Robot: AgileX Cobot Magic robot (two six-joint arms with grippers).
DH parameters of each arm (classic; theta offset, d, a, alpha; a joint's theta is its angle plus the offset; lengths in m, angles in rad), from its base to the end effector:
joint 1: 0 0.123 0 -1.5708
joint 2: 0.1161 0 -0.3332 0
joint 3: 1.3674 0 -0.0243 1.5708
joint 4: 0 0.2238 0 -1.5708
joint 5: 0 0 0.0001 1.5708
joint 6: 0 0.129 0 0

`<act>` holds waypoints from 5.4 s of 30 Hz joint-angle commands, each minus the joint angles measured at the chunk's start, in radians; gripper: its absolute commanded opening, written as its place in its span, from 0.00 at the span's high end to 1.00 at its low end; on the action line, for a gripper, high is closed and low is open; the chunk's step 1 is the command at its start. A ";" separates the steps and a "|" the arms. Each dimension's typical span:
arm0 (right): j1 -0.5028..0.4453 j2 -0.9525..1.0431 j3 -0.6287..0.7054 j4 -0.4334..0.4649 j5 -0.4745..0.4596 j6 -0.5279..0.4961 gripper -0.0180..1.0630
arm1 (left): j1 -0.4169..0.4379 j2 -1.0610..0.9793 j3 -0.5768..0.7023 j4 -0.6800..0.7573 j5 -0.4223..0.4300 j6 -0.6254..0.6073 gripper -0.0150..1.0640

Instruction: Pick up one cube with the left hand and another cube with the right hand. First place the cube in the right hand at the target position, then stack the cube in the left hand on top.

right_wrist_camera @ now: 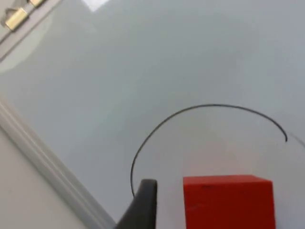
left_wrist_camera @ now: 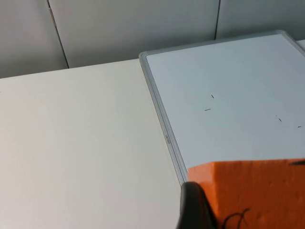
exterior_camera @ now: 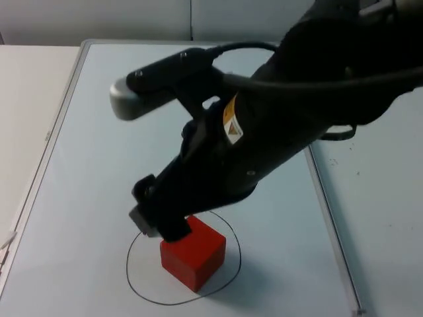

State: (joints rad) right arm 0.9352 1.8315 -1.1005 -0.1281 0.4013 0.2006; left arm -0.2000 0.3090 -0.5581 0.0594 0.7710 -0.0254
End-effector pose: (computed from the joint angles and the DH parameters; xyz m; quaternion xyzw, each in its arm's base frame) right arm 0.2314 0.3029 0.2067 -0.3931 0.8813 0.1062 0.2399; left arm 0.0173 0.0019 0.3030 0.0803 0.8388 -0.0318 0.5376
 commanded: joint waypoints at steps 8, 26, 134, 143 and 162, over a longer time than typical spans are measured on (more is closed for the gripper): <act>0.007 -0.442 0.002 -0.102 -0.017 -0.043 0.21 | -0.006 -0.010 0.013 0.000 -0.026 -0.001 0.81; 0.007 -1.148 0.233 -0.102 0.173 -0.191 0.21 | -0.006 -0.010 0.027 0.000 -0.040 -0.001 0.81; 0.007 -1.350 0.448 -0.189 0.167 -0.121 0.21 | -0.611 1.370 -0.161 -0.623 -0.720 0.432 0.99; 0.007 -1.350 0.448 -0.187 0.169 -0.121 0.21 | -0.611 1.389 -0.161 -0.625 -0.723 0.434 0.99; 0.007 -1.350 0.448 -0.185 0.169 -0.121 0.21 | -0.611 1.380 -0.166 -0.623 -0.703 0.437 0.22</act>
State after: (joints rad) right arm 0.9407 0.4857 -0.6559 -0.3101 0.5768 0.0776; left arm -0.8135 1.6967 -0.7215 -0.5543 0.0636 0.4152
